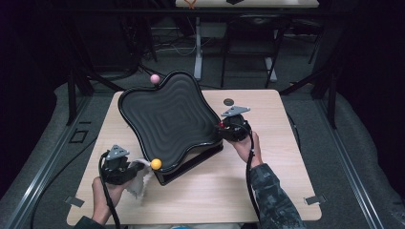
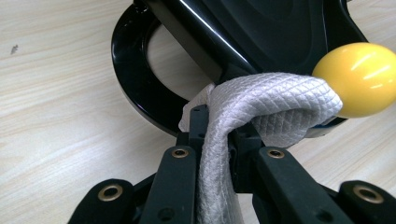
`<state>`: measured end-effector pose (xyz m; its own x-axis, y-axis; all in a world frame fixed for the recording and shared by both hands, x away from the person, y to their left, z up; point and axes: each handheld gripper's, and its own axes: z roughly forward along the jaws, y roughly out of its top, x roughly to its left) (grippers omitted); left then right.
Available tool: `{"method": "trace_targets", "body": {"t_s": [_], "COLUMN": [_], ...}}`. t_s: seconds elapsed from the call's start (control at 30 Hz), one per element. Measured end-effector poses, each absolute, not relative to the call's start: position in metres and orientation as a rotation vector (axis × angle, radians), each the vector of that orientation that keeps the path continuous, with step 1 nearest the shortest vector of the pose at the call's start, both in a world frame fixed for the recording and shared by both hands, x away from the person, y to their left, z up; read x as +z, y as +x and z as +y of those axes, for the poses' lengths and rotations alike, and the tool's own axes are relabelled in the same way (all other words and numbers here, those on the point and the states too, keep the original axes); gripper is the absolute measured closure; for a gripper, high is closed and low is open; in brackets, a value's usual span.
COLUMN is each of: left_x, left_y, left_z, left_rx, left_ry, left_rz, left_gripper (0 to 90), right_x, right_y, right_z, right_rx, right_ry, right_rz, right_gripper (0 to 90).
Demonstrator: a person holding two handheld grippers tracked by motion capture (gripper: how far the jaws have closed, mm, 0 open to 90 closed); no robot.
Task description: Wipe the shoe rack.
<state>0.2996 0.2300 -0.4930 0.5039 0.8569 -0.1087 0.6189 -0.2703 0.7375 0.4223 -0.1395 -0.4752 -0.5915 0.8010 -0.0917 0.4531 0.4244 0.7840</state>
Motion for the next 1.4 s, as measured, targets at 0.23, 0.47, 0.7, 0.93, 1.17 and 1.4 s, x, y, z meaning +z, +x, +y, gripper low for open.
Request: {"method": "trace_targets", "body": {"t_s": [0.23, 0.47, 0.7, 0.93, 1.17, 1.4], "left_x": [-0.492, -0.487, -0.482, -0.478, -0.474, -0.467], "left_y": [0.3, 0.304, 0.313, 0.325, 0.338, 0.351], "left_z": [0.231, 0.237, 0.243, 0.246, 0.251, 0.259], "left_rx": [0.394, 0.404, 0.397, 0.419, 0.42, 0.429], "left_ry": [1.988, 1.968, 1.966, 1.962, 1.946, 1.912], "left_rz": [1.212, 1.211, 1.207, 1.211, 1.222, 1.241], "left_gripper": [81.9, 82.0, 81.6, 81.5, 81.0, 80.4], "right_x": [-0.475, -0.475, -0.475, -0.476, -0.476, -0.477], "right_y": [0.422, 0.422, 0.423, 0.423, 0.423, 0.422], "right_z": [-0.139, -0.14, -0.14, -0.14, -0.139, -0.139], "right_rx": [1.016, 1.018, 1.017, 1.017, 1.016, 1.023], "right_ry": [1.061, 1.062, 1.061, 1.062, 1.062, 1.058], "right_rz": [2.225, 2.226, 2.225, 2.224, 2.222, 2.219], "right_gripper": [60.2, 60.2, 60.2, 60.2, 60.2, 60.2]}}
